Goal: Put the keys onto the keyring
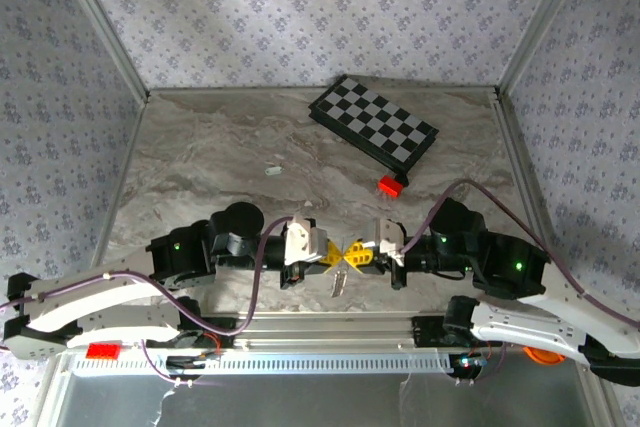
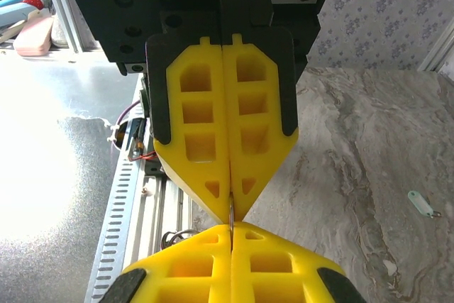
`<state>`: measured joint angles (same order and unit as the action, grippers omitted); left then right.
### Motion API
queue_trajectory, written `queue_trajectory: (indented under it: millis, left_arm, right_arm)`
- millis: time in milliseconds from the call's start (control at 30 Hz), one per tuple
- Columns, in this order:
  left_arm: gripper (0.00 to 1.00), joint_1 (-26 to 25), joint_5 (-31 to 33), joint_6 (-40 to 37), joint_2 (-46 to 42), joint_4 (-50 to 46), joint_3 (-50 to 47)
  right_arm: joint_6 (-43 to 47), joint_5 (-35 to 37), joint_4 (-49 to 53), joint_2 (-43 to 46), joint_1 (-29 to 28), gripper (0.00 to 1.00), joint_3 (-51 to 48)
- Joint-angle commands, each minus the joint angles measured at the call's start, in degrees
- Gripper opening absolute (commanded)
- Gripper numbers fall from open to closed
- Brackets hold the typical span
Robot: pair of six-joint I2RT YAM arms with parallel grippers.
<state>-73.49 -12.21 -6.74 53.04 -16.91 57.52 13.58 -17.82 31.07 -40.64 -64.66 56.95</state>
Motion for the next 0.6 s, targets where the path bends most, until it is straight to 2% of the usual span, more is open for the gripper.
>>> queue_trajectory:
  millis: [0,167,300,567]
  left_arm:
    - [0.0,0.03,0.7,1.03,-1.09,2.31,1.48]
    - [0.0,-0.03,1.08,1.29,-1.59,3.46,0.17]
    - [0.0,0.03,1.67,1.25,-1.49,3.53,-0.27]
    - [0.0,0.09,1.58,2.51,-2.82,8.07,-4.15]
  right_arm:
    - [0.65,-0.63,-1.02,0.89,-0.54,0.14,0.59]
    - [-0.5,0.57,-0.96,1.43,-0.53,0.37,0.44]
    - [-1.37,0.7,-0.37,2.77,-0.46,0.5,0.11]
    - [-5.63,4.51,0.23,3.82,1.13,0.63,0.22]
